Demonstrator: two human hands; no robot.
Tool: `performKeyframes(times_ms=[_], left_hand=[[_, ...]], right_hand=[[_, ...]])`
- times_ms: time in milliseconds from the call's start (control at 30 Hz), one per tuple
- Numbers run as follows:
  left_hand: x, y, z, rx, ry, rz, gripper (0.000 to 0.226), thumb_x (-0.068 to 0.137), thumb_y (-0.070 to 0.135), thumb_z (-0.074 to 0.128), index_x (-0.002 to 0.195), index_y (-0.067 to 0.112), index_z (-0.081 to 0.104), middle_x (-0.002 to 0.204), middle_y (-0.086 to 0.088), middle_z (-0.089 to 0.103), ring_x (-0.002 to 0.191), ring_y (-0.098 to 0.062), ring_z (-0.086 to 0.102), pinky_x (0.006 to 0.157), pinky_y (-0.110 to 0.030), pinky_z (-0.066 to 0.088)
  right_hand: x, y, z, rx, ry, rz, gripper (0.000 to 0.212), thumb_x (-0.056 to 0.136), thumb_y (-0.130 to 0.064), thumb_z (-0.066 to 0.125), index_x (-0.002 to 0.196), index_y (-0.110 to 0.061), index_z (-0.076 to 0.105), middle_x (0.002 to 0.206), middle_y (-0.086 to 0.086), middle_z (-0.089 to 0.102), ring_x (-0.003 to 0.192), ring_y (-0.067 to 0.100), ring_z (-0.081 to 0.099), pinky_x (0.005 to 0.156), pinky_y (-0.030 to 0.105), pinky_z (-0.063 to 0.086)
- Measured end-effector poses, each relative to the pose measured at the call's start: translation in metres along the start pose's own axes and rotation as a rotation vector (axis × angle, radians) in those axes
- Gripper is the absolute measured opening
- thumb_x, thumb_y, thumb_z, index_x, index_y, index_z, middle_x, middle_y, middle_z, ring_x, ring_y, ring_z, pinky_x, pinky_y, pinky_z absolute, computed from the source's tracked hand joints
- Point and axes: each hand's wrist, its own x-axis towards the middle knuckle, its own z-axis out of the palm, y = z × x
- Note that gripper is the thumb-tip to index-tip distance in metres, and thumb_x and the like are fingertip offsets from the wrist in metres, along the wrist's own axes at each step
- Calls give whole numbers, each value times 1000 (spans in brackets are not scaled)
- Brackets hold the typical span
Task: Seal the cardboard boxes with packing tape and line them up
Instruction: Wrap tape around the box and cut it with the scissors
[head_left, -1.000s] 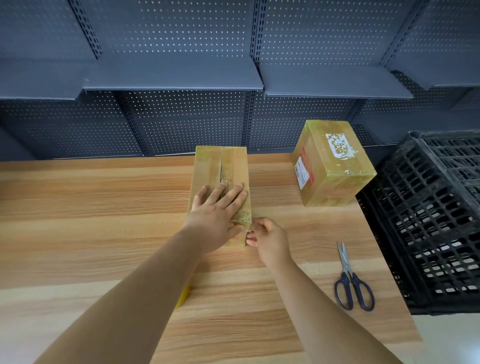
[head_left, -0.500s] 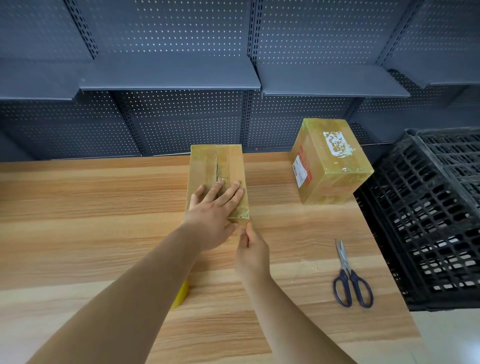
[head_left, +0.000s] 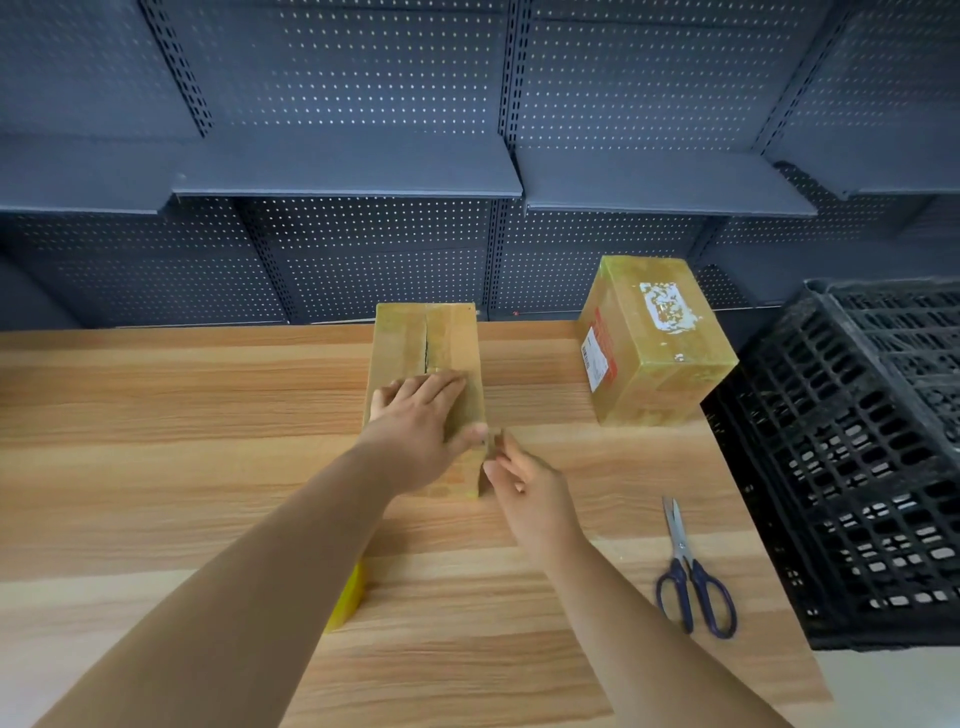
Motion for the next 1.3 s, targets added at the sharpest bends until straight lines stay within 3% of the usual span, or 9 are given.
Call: performKeyframes(times_ms=[267,400,533,633,733,800,933,1033,1300], left_hand=[[6,12,8,157,89,-38,55,101,51,12,154,37,11,150,11,20,131,-18,27,104,-40,25],[7,13,12,64,108,-137,63,101,51,16,156,23,6,161,7,10,142,-17,18,110,-37,21],[1,13,10,60,87,-50,50,102,50,14,152,45,10,162,15,2,146,-15,9,112,-39,16],[2,10,7,60,44,-40,49,102,50,13,151,48,13,161,21,2,147,-12,7,113,-39,15],[5,6,2,31,16,-36,49,103,49,16,152,44,14,161,23,4,147,-9,7,114,-38,14],[3,4,-1,-19,3,-46,50,104,47,20,153,40,16,160,24,6,147,-7,8,116,-36,12],[-1,3,-2,-94,-22,-68,51,105,41,24,155,35,16,160,24,6,148,-4,3,119,-34,1],[-2,5,2,-99,6,-66,50,106,39,24,155,34,16,160,23,6,148,-5,1,118,-32,-4],[-5,4,6,-115,31,-59,57,101,55,18,155,36,15,161,22,4,149,-4,-2,119,-32,-6]], right_hand=[[5,8,19,70,105,-163,41,99,-17,54,139,-26,54,68,6,58,63,24,53,65,37,48],[8,12,14,70,46,-155,44,99,-20,56,136,-41,47,69,4,61,63,19,52,65,32,49],[9,7,3,138,18,-103,41,96,-20,61,136,-27,55,97,2,75,87,21,69,81,29,54],[3,6,4,161,50,-73,36,97,-20,61,132,-26,60,88,5,74,82,27,65,75,25,52],[10,-4,3,506,-13,218,30,93,-15,66,122,-18,67,85,-13,75,86,8,70,92,33,55],[15,-11,-1,824,-73,446,26,86,-6,71,110,-13,72,95,-2,76,95,14,70,92,33,55],[15,-18,-4,963,-129,596,17,85,1,69,99,-7,72,89,3,76,87,15,66,83,25,50],[18,-14,8,1034,-74,613,12,89,2,63,95,-7,69,76,2,69,74,13,56,74,24,45],[14,-6,34,1117,154,597,9,94,0,58,95,-7,64,93,7,65,85,14,61,83,23,49]])
